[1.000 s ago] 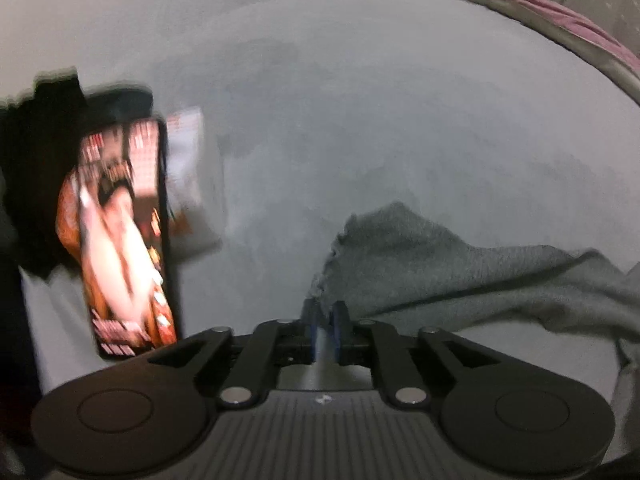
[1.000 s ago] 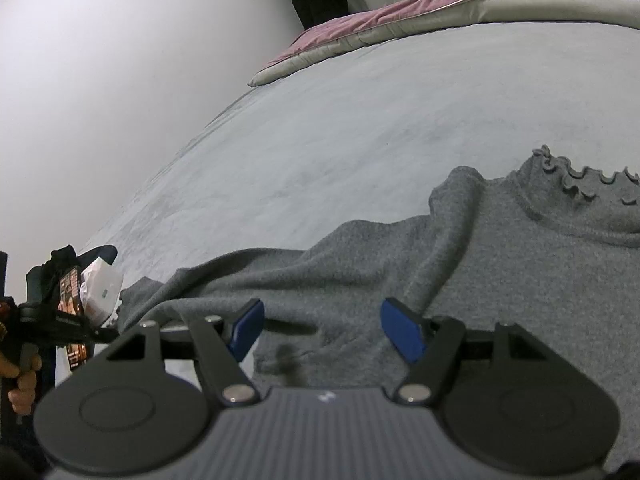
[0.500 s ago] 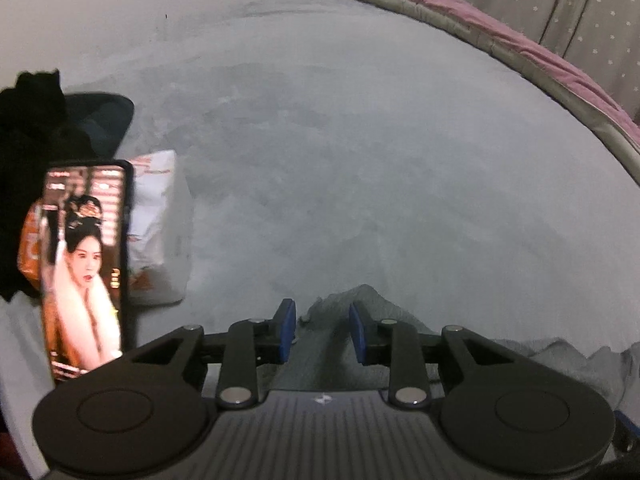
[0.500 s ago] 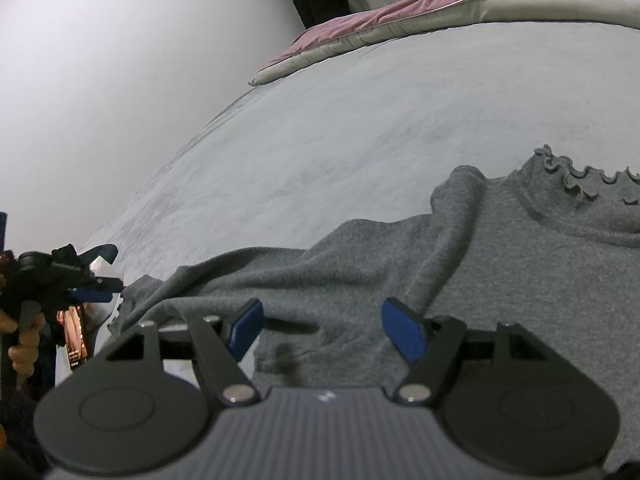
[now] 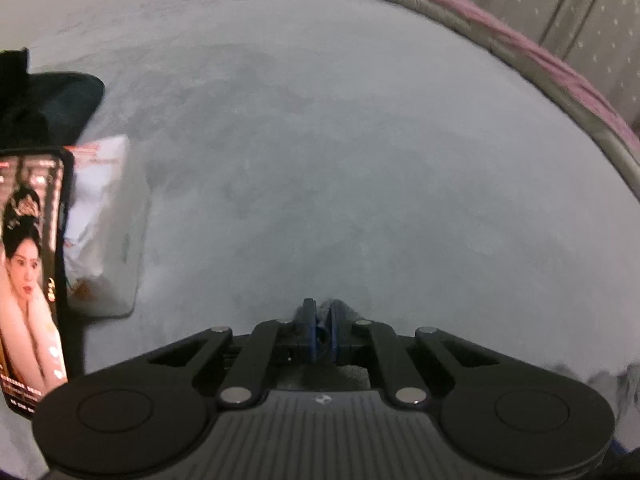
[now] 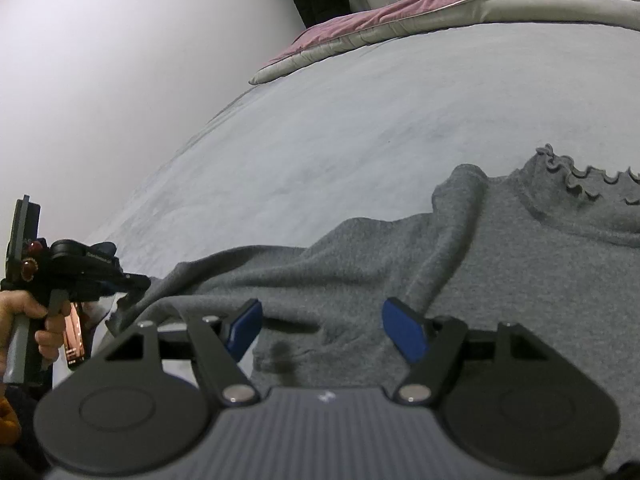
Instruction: Fold clothes
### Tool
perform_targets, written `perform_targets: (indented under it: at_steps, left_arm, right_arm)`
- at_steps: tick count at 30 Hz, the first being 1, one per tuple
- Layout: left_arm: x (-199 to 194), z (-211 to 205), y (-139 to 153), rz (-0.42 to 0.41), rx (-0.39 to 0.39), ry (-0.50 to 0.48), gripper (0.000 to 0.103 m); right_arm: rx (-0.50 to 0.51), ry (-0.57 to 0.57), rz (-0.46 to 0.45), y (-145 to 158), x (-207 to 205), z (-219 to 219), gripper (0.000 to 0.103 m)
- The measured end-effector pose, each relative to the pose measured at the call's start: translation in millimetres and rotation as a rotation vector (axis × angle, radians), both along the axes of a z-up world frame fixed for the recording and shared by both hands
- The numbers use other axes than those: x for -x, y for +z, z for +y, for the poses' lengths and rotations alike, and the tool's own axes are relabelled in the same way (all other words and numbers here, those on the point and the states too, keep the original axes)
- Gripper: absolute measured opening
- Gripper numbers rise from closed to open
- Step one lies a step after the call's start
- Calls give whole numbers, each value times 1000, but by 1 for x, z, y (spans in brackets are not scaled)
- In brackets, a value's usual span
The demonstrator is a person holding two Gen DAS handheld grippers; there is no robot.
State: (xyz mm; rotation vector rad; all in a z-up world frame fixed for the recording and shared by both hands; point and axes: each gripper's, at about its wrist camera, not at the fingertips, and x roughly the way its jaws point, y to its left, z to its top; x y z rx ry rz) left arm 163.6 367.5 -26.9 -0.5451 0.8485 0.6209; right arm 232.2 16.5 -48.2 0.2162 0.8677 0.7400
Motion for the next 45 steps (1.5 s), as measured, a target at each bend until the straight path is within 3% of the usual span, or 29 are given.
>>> perform_targets:
  at_steps: [5,10,16,22,26,28,32,43,45]
  left_arm:
    - [-1,-1,20,-98,-101,57,5]
    - [-3,8,33,-182,-130,128,5]
    - [-12,14,21,-227,-153,214,5]
    - [-16,14,1,-214,-171,211,5]
    - [-14,20,-1,-220,-138,197,5]
    - [-14,17,1,-220,-144,183,5]
    - [-14,17,0,-219,-131,170,5]
    - [-18,24,-13,-170,-106,137,5]
    - [-17,27,-15,-171,-88,138,5]
  right_arm:
    - [-8,-13,-12,3,1,-2,70]
    - [-18,-36,-22,4,1,-6,70]
    - [-4,-60,-53,4,1,-9,70]
    - [14,-96,-144,9,8,-16,67]
    - [60,-84,-148,14,5,-3,50]
    - [112,-54,-170,19,-2,12,47]
    - [236,12,-207,26,-25,45,46]
    - [397,126,-184,3,-45,91,47]
    - [419,136,-188,3,-49,97,41]
